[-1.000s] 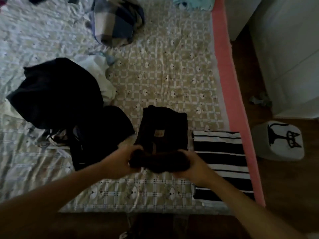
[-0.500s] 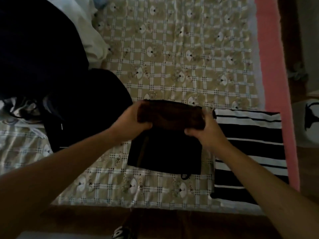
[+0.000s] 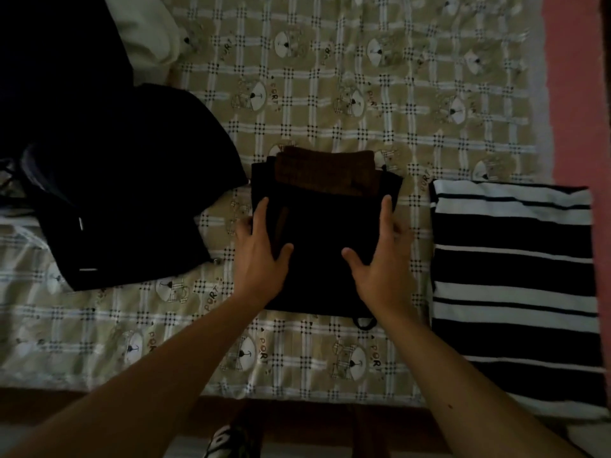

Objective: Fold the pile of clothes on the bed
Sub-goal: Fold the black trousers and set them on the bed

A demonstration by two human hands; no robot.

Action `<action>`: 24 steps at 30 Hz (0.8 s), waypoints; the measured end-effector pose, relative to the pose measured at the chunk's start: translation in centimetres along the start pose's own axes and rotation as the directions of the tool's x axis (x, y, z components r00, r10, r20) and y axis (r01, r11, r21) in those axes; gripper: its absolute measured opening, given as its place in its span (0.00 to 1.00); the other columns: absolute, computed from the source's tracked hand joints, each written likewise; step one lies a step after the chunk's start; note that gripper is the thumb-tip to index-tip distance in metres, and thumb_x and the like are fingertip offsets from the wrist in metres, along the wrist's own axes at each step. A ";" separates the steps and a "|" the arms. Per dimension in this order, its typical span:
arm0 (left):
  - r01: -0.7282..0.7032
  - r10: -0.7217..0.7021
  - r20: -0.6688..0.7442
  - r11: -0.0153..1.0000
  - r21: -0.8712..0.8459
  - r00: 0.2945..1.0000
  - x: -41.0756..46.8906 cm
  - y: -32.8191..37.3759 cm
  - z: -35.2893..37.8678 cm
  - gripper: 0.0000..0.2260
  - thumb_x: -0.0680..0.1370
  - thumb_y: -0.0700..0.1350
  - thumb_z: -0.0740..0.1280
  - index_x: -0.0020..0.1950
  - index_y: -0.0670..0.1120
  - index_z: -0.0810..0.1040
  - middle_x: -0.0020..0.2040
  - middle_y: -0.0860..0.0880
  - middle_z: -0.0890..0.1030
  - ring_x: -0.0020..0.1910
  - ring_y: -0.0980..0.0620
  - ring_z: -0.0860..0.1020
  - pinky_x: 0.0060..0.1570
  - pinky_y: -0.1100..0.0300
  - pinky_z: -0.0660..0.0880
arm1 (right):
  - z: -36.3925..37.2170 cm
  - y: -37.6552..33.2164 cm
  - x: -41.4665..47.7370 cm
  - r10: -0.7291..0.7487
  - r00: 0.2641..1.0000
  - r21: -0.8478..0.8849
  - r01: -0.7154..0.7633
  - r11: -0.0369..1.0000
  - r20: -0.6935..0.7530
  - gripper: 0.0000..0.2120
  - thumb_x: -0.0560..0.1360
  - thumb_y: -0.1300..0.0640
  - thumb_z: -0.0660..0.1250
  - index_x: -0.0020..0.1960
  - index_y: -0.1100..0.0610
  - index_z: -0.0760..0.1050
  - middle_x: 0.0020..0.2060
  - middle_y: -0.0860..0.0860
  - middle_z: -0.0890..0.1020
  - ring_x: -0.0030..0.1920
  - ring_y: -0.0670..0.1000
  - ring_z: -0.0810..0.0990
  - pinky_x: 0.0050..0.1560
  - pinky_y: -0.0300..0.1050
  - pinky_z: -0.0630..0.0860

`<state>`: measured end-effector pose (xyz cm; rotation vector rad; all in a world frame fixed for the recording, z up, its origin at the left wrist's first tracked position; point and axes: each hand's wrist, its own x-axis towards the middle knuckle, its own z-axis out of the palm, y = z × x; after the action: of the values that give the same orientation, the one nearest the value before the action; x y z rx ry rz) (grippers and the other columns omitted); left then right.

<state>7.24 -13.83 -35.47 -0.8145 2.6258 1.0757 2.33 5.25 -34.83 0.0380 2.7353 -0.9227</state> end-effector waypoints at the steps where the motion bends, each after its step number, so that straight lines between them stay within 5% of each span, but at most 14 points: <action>1: -0.036 0.037 0.039 0.999 -0.013 0.999 -0.1 0.0 -0.6 0.41 0.77 0.46 0.71 0.81 0.56 0.47 0.72 0.42 0.66 0.68 0.41 0.70 0.63 0.46 0.73 | -0.2 0.0 0.0 -0.023 0.998 0.014 0.022 1.000 0.059 0.48 0.75 0.48 0.72 0.79 0.38 0.39 0.70 0.58 0.66 0.60 0.57 0.76 0.47 0.45 0.78; 5: -0.144 0.154 0.225 0.988 -0.062 0.962 0.0 1.8 -2.8 0.40 0.77 0.41 0.70 0.81 0.60 0.50 0.73 0.49 0.69 0.69 0.47 0.72 0.64 0.50 0.75 | -1.9 -0.8 1.4 -0.135 0.956 0.159 0.095 0.983 0.261 0.44 0.76 0.58 0.71 0.78 0.33 0.47 0.74 0.53 0.66 0.66 0.56 0.75 0.60 0.54 0.78; 8: -0.198 0.223 0.250 0.973 -0.121 0.942 -0.5 5.4 -3.7 0.34 0.77 0.40 0.69 0.78 0.60 0.59 0.71 0.53 0.70 0.69 0.53 0.71 0.66 0.53 0.73 | -5.6 -1.8 2.3 -0.214 0.945 0.183 0.171 0.968 0.248 0.39 0.76 0.63 0.69 0.77 0.38 0.57 0.73 0.52 0.66 0.66 0.50 0.72 0.62 0.41 0.76; 13: -0.286 0.329 0.203 0.934 -0.212 0.922 -4.0 14.3 -2.3 0.33 0.78 0.41 0.69 0.79 0.58 0.59 0.71 0.58 0.69 0.68 0.60 0.68 0.64 0.61 0.70 | -15.3 1.0 2.2 -0.215 0.967 0.187 0.188 0.964 0.138 0.39 0.75 0.64 0.70 0.78 0.41 0.58 0.69 0.47 0.67 0.56 0.40 0.75 0.55 0.24 0.70; 15: -0.311 0.374 0.218 0.910 -0.275 0.902 -5.7 17.4 -0.3 0.33 0.79 0.41 0.69 0.79 0.58 0.58 0.72 0.58 0.68 0.69 0.62 0.68 0.65 0.62 0.70 | -19.2 4.1 1.4 -0.182 0.980 0.193 0.163 0.968 0.083 0.38 0.75 0.64 0.70 0.78 0.43 0.58 0.70 0.46 0.67 0.62 0.34 0.70 0.59 0.21 0.65; 19: -0.348 0.438 0.247 0.875 -0.335 0.864 -9.4 21.8 5.8 0.33 0.80 0.43 0.68 0.80 0.59 0.56 0.71 0.63 0.67 0.64 0.73 0.66 0.60 0.77 0.66 | -24.3 11.5 -0.8 -0.067 0.998 0.183 0.063 0.981 0.016 0.38 0.75 0.62 0.72 0.78 0.44 0.59 0.73 0.47 0.67 0.73 0.44 0.66 0.73 0.41 0.65; 24: -0.325 0.397 0.406 0.916 -0.237 0.823 -12.4 21.6 14.4 0.37 0.81 0.45 0.67 0.80 0.62 0.48 0.80 0.53 0.58 0.61 0.61 0.74 0.56 0.70 0.72 | -24.3 21.1 -1.9 0.063 0.996 0.094 -0.068 0.993 0.059 0.39 0.74 0.58 0.72 0.79 0.44 0.57 0.74 0.48 0.66 0.75 0.48 0.64 0.74 0.54 0.66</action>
<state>5.13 14.01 -28.51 -0.0495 2.3578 1.3841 0.83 36.75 -28.24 0.1174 2.6206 -1.0210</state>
